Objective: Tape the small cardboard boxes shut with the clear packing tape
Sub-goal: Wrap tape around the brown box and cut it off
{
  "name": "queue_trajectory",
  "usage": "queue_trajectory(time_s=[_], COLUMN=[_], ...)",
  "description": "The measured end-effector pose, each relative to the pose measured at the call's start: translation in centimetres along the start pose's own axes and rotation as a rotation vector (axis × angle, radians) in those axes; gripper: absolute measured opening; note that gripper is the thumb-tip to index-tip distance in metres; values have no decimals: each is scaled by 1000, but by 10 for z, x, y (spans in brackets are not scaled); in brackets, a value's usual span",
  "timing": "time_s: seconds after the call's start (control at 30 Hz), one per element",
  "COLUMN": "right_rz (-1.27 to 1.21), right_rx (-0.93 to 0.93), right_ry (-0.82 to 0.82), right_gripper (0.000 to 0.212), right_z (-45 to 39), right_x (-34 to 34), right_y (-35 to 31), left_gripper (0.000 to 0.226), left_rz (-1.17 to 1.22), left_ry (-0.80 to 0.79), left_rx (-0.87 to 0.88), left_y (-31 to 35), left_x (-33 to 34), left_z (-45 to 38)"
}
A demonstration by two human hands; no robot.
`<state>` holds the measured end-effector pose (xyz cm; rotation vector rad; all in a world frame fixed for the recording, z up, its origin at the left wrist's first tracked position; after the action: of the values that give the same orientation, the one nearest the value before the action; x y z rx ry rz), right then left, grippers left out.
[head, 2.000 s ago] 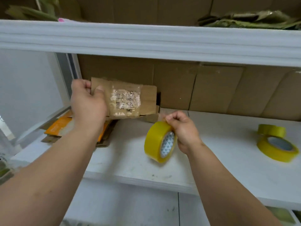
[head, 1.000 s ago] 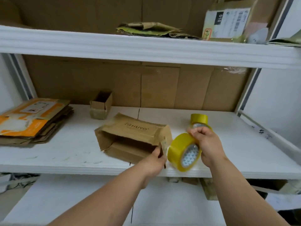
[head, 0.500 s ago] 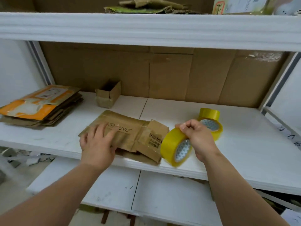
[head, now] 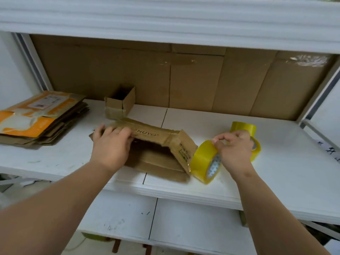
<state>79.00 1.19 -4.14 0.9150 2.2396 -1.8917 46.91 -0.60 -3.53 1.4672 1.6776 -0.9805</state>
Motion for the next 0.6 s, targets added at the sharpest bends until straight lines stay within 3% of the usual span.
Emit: queue_trajectory(time_s=[0.07,0.27,0.53,0.6], right_rz=[-6,-54,-550,-568], right_rx=[34,157,400,426], right_ry=[76,23,-157,-209], right_gripper=[9,12,10,28], right_z=[-6,-17,-30,-28], right_x=[-9,-9,-15,-11], right_y=[-3,-2,-3,-4], left_gripper=[20,23,26,25], left_rz=[21,-19,-75,-98], left_ry=[0,-63,-105,-128], left_rx=[7,129,245,253], left_y=[10,45,69,76], left_x=[-19,-48,-45,-43], left_z=[-21,-61,-80,-87])
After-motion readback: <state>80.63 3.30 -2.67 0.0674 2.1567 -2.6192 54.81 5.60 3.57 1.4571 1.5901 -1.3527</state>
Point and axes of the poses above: each hand's wrist, its own z-axis away from the middle knuckle, its own x-axis out of the palm, y = z × x, the point moved 4 cm from there along -z, towards the middle knuckle, and after that the axes turned 11 degrees about -z, right-handed, at the moved point
